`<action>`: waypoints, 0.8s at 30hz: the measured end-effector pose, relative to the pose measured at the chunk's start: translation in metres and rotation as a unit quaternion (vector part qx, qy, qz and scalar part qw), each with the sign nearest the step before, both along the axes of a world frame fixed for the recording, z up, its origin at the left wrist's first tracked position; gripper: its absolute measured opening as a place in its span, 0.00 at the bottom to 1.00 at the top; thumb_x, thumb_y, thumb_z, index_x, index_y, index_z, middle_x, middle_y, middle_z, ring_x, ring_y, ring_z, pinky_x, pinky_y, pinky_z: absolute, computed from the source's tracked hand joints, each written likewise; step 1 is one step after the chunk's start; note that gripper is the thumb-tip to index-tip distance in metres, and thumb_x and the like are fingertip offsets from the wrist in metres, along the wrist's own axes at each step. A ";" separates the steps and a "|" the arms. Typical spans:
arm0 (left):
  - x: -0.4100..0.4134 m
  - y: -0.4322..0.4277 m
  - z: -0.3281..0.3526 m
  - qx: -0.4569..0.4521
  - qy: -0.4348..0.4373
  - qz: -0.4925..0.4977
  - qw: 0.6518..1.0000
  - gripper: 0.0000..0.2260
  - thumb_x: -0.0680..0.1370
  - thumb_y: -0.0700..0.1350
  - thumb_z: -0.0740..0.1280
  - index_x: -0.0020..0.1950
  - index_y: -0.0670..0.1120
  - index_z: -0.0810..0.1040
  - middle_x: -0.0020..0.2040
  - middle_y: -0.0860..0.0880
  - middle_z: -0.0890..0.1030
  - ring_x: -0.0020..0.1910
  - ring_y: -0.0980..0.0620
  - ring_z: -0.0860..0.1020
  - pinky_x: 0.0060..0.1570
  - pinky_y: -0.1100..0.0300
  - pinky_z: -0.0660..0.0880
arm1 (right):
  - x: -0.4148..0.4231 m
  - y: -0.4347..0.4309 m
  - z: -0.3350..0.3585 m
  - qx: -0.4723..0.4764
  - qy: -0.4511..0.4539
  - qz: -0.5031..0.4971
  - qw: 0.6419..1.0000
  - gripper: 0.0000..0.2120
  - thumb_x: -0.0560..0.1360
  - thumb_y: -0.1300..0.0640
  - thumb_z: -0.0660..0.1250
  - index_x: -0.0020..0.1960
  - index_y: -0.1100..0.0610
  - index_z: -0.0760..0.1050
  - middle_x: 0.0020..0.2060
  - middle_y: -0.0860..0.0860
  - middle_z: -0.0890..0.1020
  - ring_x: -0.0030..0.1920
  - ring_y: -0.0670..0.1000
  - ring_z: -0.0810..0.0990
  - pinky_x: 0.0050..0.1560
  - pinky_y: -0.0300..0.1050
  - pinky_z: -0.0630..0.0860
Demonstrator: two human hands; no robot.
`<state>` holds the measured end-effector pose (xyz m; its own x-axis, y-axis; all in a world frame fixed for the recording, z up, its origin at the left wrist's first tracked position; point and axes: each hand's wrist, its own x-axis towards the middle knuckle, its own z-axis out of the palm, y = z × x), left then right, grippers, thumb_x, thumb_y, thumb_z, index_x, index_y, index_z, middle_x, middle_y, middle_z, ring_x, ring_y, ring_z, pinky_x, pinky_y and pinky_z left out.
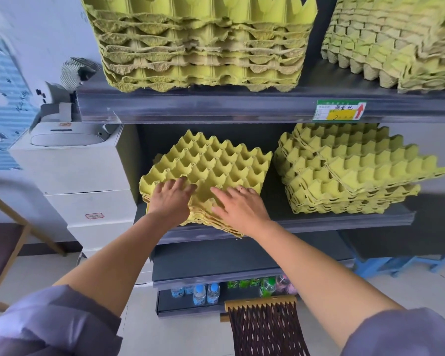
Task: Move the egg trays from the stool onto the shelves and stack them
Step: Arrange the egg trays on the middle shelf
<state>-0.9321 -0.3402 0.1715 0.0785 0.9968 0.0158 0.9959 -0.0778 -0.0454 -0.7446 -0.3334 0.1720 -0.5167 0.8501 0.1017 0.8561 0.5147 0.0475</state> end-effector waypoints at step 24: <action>0.081 -0.005 -0.019 0.034 -0.219 0.232 0.947 0.35 0.75 0.60 0.64 0.76 0.52 0.52 0.76 0.47 0.53 0.75 0.44 0.51 0.69 0.43 0.54 | 0.057 0.066 -0.013 -0.477 0.548 -0.325 0.605 0.05 0.76 0.63 0.66 0.50 0.57 0.71 0.54 0.61 0.78 0.56 0.64 0.78 0.54 0.67 0.76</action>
<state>-0.8512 -0.3448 0.1526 -0.3959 0.9182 0.0110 0.8470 0.3606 0.3907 -0.6877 -0.2671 0.1591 -0.1092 0.7795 -0.6168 0.1405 -0.6021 -0.7859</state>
